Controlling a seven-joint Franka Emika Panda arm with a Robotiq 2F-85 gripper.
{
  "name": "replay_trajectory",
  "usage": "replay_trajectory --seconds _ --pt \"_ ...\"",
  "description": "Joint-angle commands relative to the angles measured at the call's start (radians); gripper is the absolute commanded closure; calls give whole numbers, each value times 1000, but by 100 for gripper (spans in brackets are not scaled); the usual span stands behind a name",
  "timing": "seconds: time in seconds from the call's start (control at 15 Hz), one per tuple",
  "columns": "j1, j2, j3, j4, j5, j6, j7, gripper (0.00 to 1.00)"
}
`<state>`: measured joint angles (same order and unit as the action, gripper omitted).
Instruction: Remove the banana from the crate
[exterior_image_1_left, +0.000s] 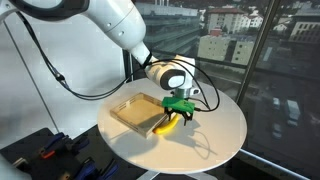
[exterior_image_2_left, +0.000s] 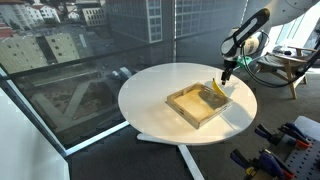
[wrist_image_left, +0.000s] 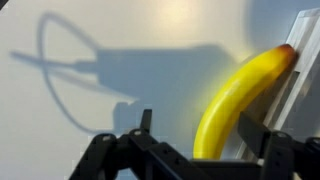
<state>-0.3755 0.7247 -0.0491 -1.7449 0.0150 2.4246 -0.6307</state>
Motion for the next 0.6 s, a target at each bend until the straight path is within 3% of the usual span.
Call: replay_trajectory --seconds 0.0,0.53 --pt "-23 7 22 28 15 -11 -5 0" --pt "-18 -13 24 17 13 -13 -3 0"
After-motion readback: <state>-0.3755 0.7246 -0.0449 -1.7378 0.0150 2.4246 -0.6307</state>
